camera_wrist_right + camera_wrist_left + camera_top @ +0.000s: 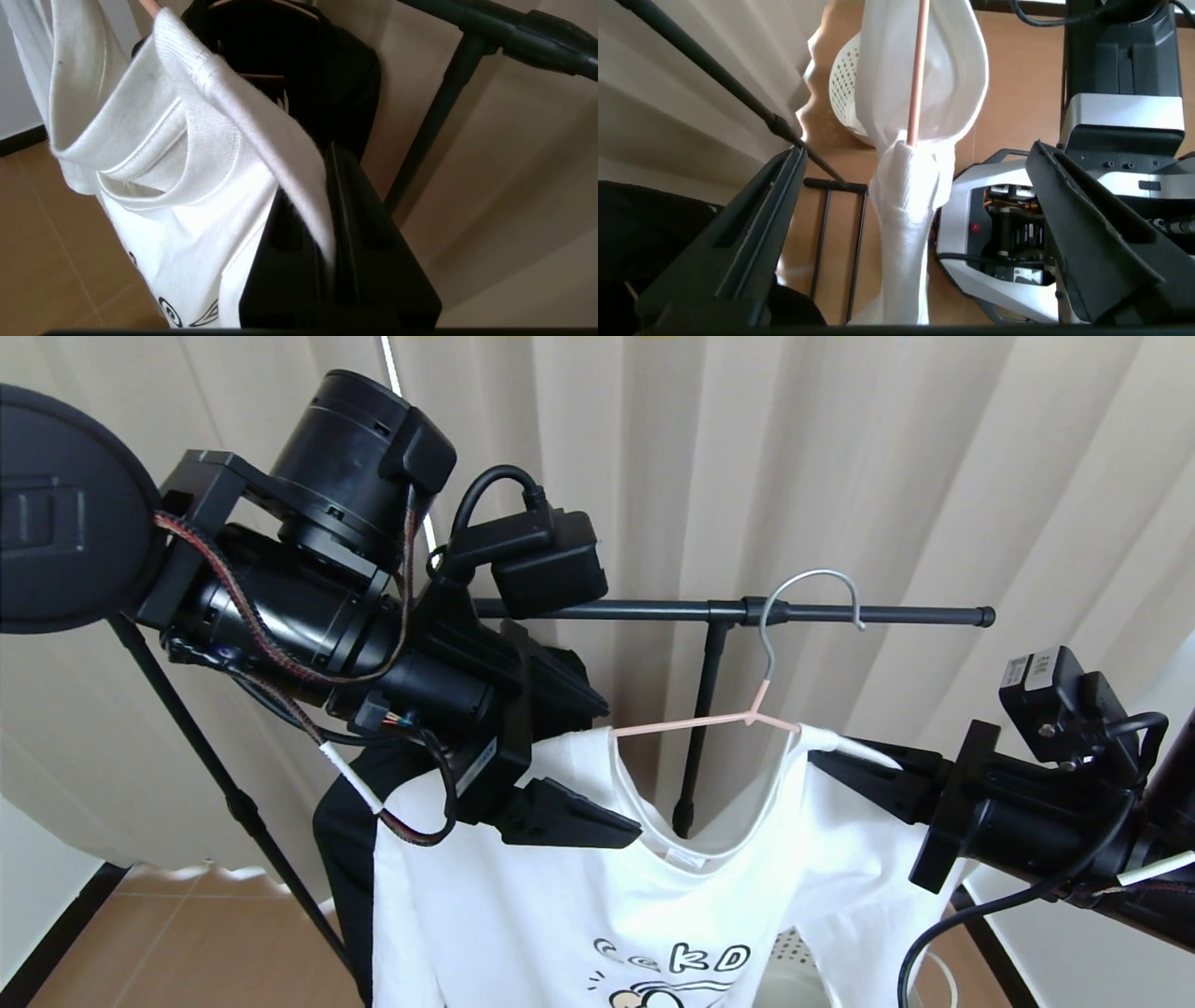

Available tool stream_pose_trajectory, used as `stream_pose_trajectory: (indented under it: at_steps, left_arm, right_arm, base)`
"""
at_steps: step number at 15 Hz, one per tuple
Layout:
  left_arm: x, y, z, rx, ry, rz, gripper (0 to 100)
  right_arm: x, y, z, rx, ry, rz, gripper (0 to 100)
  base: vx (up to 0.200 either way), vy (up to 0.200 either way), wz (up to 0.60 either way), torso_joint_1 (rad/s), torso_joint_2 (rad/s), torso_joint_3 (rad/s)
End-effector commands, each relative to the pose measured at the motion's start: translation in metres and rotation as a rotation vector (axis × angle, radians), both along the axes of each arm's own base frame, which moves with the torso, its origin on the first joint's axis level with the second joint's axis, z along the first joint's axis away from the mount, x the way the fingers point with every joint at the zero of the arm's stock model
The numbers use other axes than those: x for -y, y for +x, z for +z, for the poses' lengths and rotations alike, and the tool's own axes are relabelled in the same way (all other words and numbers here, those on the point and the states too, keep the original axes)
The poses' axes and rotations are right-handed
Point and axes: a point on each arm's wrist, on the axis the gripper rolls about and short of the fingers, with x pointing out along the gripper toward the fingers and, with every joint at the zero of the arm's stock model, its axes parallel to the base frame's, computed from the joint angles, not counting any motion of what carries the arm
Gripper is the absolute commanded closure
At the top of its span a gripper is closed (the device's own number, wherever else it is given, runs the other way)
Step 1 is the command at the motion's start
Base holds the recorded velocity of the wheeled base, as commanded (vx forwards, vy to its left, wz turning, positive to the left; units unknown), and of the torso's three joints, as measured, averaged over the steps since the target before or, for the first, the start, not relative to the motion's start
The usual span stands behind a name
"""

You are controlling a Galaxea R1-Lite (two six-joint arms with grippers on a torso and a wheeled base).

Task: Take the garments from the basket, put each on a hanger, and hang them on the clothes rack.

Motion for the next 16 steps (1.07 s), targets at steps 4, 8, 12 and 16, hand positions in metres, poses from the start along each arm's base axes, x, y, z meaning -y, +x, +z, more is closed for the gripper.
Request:
stream_pose_trajectory:
  at_steps: [4, 8, 12, 16]
  left_arm:
    - [0.007, 0.002, -0.009, -0.01, 0.036, 0.005, 0]
    - [0.01, 0.002, -0.012, -0.017, 0.043, 0.003, 0]
    - [0.011, 0.003, -0.013, -0.022, 0.043, -0.001, 0]
    - [0.013, 0.005, -0.016, -0.028, 0.049, -0.002, 100]
  right_arm:
    - [0.0, -0.001, 0.001, 0.006, 0.002, 0.003, 100]
    - [0.0, 0.0, 0.001, 0.005, 0.002, 0.001, 100]
    - [0.0, -0.001, 0.001, 0.006, 0.002, 0.001, 100]
    - [0.0, 0.0, 0.001, 0.005, 0.002, 0.001, 100]
  base:
    - [0.0, 0.0, 0.0, 0.0, 0.0, 0.0]
    - [0.0, 0.0, 0.0, 0.0, 0.0, 0.0]
    - [0.0, 0.0, 0.0, 0.0, 0.0, 0.0]
    - [0.0, 0.0, 0.0, 0.0, 0.0, 0.0]
